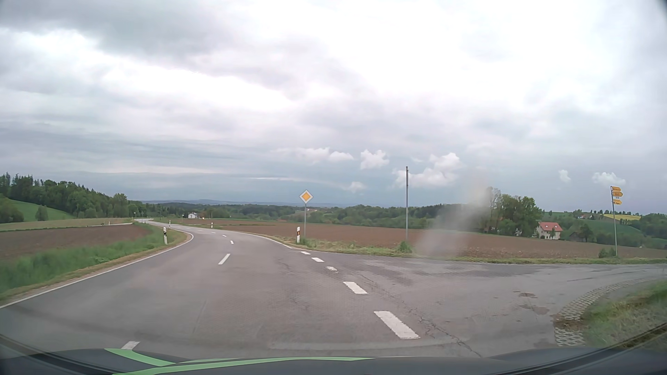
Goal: Follow the waypoints while adhering to traffic rules and regulations
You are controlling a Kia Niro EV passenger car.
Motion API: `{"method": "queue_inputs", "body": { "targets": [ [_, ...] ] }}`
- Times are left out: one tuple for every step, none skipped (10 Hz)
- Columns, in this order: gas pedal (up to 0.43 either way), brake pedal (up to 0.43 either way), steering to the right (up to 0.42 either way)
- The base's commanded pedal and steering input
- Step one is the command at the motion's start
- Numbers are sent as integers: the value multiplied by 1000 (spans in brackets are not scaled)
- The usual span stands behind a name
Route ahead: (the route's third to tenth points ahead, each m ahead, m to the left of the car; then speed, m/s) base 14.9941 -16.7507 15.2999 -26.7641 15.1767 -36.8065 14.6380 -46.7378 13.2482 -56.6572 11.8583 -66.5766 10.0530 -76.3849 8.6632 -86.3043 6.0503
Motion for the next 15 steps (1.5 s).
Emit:
{"method": "queue_inputs", "body": {
  "targets": [
    [0, 244, 216],
    [0, 232, 236],
    [0, 232, 251],
    [0, 220, 281],
    [0, 213, 307],
    [0, 207, 334],
    [0, 195, 347],
    [0, 189, 365],
    [0, 165, 384],
    [0, 98, 401],
    [0, 0, 413],
    [0, 0, 433],
    [0, 0, 449],
    [0, 6, 456],
    [0, 0, 457]
  ]
}}
